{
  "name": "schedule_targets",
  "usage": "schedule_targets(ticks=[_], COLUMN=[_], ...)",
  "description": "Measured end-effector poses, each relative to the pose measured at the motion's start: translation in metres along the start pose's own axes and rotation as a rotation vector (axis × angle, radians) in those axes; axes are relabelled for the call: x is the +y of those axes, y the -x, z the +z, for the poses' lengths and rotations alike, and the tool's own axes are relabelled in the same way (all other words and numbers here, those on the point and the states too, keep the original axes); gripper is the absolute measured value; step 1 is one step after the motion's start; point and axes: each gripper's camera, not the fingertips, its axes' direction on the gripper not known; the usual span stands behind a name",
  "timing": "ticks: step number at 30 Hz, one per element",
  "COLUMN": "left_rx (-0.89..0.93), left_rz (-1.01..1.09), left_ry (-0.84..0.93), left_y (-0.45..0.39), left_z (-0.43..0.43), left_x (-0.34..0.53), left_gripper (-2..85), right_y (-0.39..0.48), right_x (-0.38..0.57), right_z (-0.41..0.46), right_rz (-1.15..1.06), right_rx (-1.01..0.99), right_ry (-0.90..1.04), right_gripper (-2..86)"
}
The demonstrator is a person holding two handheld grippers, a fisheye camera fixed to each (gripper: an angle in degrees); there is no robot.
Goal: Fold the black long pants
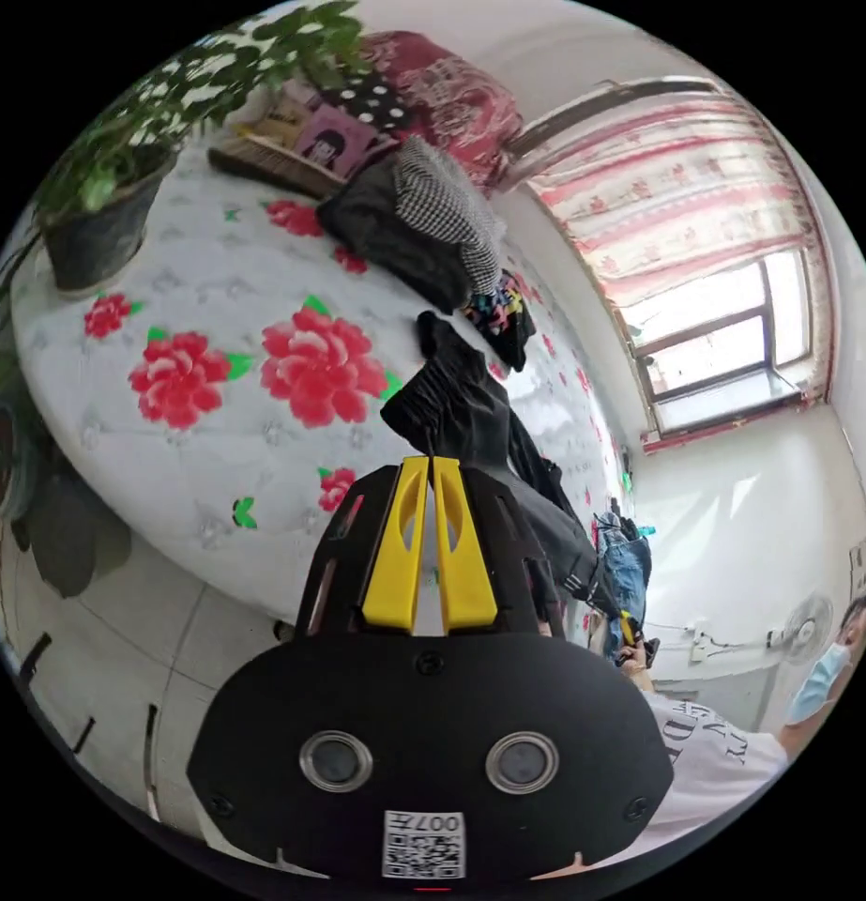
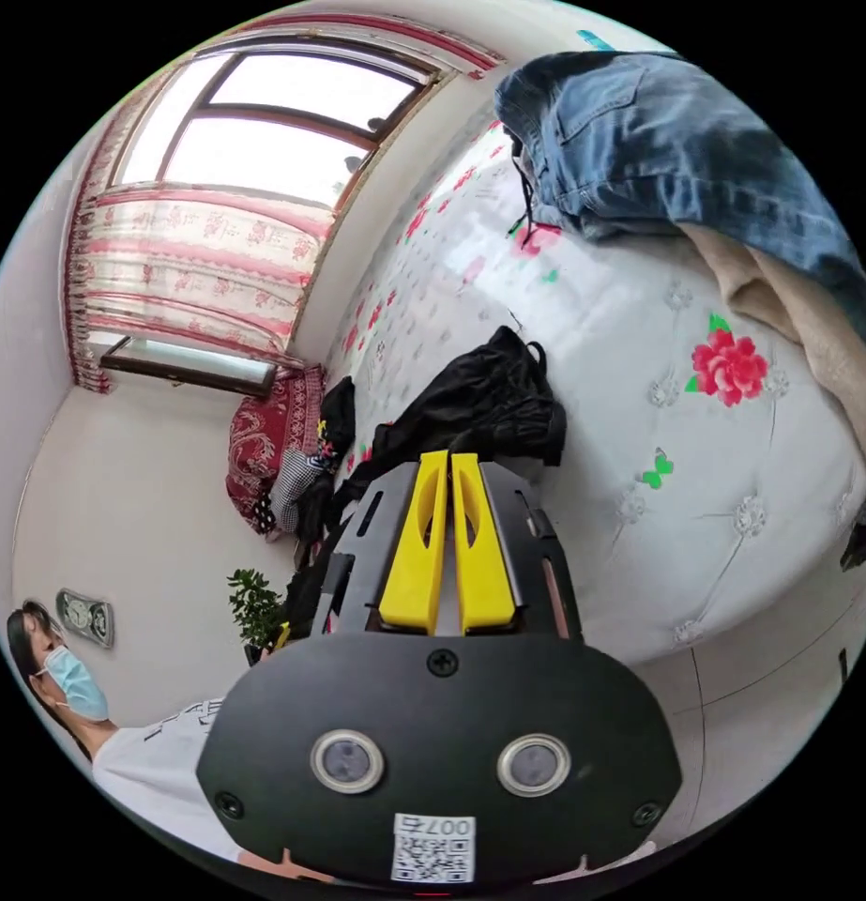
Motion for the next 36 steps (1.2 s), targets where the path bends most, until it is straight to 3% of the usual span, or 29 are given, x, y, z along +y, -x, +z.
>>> schedule_targets(ticks=[5, 9, 11, 14, 21, 24, 30, 32, 36], left_rx=[-0.089, -0.148, -0.224, -0.334, -0.355, -0.266, -0.127, -0.118, -0.168], left_rz=[-0.228, -0.160, -0.144, -0.197, -0.194, -0.106, 0.024, 0.050, 0.135], left_ry=[0.132, 0.153, 0.149, 0.085, -0.170, -0.189, -0.069, -0.026, 0.024], left_y=[0.077, 0.082, 0.083, 0.098, 0.077, 0.045, -0.025, -0.044, -0.085], left_z=[0.047, 0.055, 0.056, 0.046, 0.030, 0.066, 0.179, 0.212, 0.279], left_x=[0.022, 0.022, 0.024, 0.033, 0.038, 0.012, -0.075, -0.104, -0.171], left_gripper=[-0.9, -0.4, 0.5, 5.6, 9.8, 10.9, 11.8, 11.9, 12.3], right_y=[-0.044, -0.030, -0.009, 0.020, 0.125, 0.193, 0.334, 0.377, 0.413], right_x=[0.031, 0.031, 0.026, 0.024, 0.025, 0.027, 0.071, 0.104, 0.148], right_z=[0.052, 0.062, 0.069, 0.078, 0.123, 0.197, 0.443, 0.537, 0.642], right_rz=[0.173, 0.187, 0.182, 0.155, -0.012, -0.161, -0.553, -0.686, -0.807], right_rx=[0.129, 0.167, 0.312, 0.495, 0.573, 0.477, 0.523, 0.562, 0.648], right_ry=[0.135, 0.146, 0.139, 0.108, -0.006, 0.056, 0.493, 0.652, 0.816], right_gripper=[-0.1, 0.2, 1.0, 2.0, 3.6, 4.1, 4.9, 5.1, 5.4])
